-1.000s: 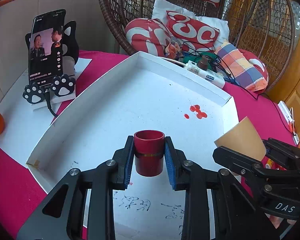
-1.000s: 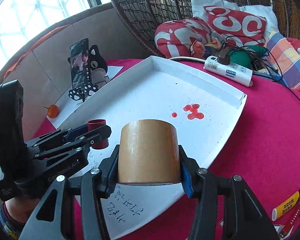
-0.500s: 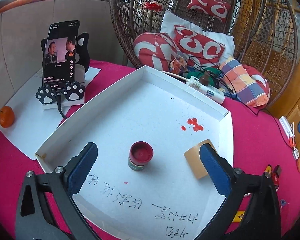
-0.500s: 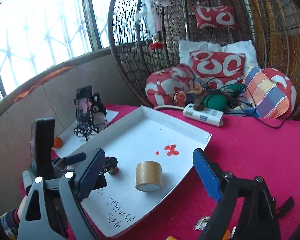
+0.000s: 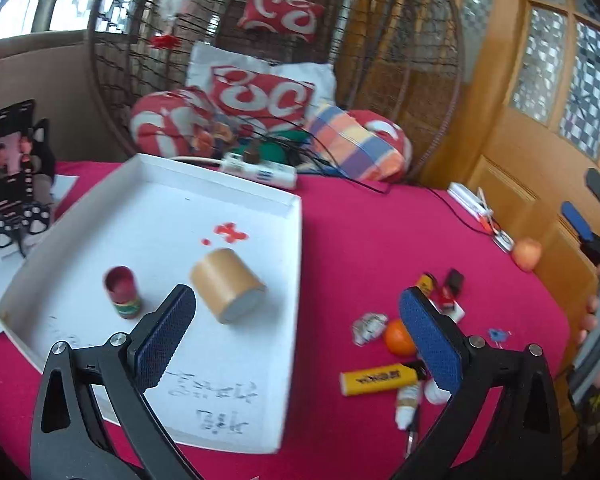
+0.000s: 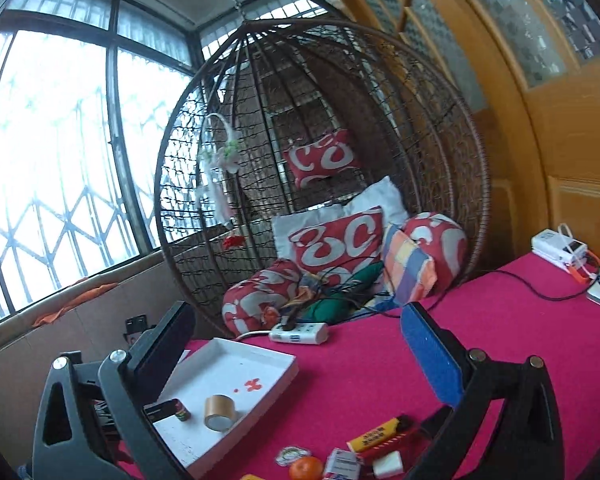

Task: Organize rigid objects
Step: 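Grasp the white cup with the right gripper while the left moves toward the yellow lighter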

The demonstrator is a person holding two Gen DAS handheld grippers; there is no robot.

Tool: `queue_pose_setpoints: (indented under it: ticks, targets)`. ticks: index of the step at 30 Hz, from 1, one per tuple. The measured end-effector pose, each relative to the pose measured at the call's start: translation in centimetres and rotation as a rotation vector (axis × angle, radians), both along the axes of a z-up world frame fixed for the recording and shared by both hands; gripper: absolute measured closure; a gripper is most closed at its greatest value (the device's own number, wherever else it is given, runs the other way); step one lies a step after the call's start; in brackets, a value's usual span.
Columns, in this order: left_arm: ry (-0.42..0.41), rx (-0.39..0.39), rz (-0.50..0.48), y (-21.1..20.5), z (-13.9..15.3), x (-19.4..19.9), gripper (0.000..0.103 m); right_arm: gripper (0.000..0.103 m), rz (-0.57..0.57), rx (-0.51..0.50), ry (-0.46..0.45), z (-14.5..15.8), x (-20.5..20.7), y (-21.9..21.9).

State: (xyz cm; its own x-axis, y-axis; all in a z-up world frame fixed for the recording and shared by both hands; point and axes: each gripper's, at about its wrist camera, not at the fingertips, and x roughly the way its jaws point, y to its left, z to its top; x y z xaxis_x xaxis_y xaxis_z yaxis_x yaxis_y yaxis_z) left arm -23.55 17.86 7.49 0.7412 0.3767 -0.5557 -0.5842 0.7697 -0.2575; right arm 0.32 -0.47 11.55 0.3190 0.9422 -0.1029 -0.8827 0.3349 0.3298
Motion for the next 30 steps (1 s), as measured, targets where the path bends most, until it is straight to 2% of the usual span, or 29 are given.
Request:
queue_pose_setpoints:
  ticks: [3,7,9,12,15,19,20,21,23,25,27,30]
  targets:
    - [0.072,0.042,-0.136,-2.4,-1.2,2.2,0.0,0.0,-0.012,-0.076,0.037,-2.6,0.9,-0.8]
    - [0.226,0.14,-0.255,-5.1,-2.9,4.8,0.0,0.0,0.102,-0.171,0.039,-5.8,-0.2,-1.4]
    - [0.258,0.171,-0.278,-5.5,-3.3,5.2,0.0,0.0,0.176,-0.256,0.013,-7.5,-1.8,-0.8]
    - [0.275,0.172,-0.292,-5.4,-3.5,5.3,0.0,0.0,0.304,-0.391,-0.032,-10.2,-4.5,1.2]
    - [0.302,0.172,-0.297,-5.1,-4.0,5.1,0.0,0.0,0.345,-0.497,-0.056,-12.4,-6.2,3.5]
    - [0.344,0.177,-0.346,-5.4,-4.7,5.6,0.0,0.003,0.359,-0.553,-0.045,-13.9,-6.3,5.2]
    - [0.364,0.181,-0.357,-5.4,-5.1,6.0,0.0,0.018,0.359,-0.58,-0.042,-14.2,-6.2,5.7]
    - [0.385,0.191,-0.37,-5.6,-5.4,6.4,0.002,0.044,0.369,-0.6,-0.021,-14.6,-5.9,5.9]
    - [0.432,0.216,-0.394,-5.9,-6.0,7.3,0.008,0.066,0.368,-0.613,0.032,-15.2,-5.0,6.0]
    - [0.467,0.23,-0.413,-5.9,-6.4,8.1,0.011,0.067,0.345,-0.595,0.068,-15.2,-4.0,5.0]
    - [0.488,0.217,-0.438,-5.5,-6.8,8.7,0.024,0.067,0.314,-0.582,0.099,-15.2,-2.7,4.0]
    - [0.52,0.187,-0.48,-4.6,-7.4,9.7,0.026,0.067,0.299,-0.557,0.164,-15.3,-1.2,2.8]
